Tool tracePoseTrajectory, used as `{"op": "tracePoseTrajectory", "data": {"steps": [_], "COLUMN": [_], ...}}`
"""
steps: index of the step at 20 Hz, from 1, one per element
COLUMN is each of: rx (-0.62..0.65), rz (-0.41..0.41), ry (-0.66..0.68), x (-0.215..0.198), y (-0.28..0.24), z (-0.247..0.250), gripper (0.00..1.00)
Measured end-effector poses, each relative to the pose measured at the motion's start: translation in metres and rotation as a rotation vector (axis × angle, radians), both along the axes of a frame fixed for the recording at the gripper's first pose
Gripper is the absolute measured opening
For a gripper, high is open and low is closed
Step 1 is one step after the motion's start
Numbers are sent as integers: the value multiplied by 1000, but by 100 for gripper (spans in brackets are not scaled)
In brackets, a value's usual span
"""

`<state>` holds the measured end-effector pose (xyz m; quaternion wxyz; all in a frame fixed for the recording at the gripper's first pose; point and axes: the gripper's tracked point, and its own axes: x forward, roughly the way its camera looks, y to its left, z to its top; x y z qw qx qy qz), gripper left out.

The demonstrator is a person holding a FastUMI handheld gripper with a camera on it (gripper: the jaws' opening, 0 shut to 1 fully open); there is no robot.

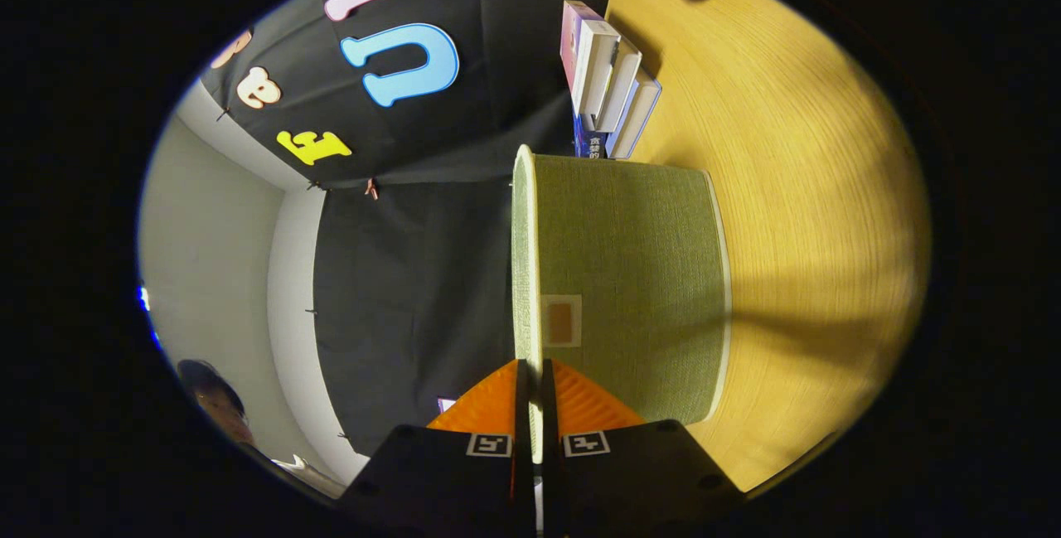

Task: Open the storage box then place both shoes into the box .Put the left shoe in first, then the right shoe, with the right side of both shoes facing outward in a uniform manner.

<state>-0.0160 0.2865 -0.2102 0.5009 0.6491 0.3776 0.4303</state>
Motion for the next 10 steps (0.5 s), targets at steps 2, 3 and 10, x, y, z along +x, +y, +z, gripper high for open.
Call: {"op": "tracePoseTrajectory", "data": {"steps": [2, 3, 10], "rx": [-25, -38, -101], "rz": [-35, -45, -120], "ry": [-21, -26, -107], "x": [4, 3, 8], "y": [-2, -3, -4], "z": [10, 14, 74], "gripper": [5, 5, 5]}}
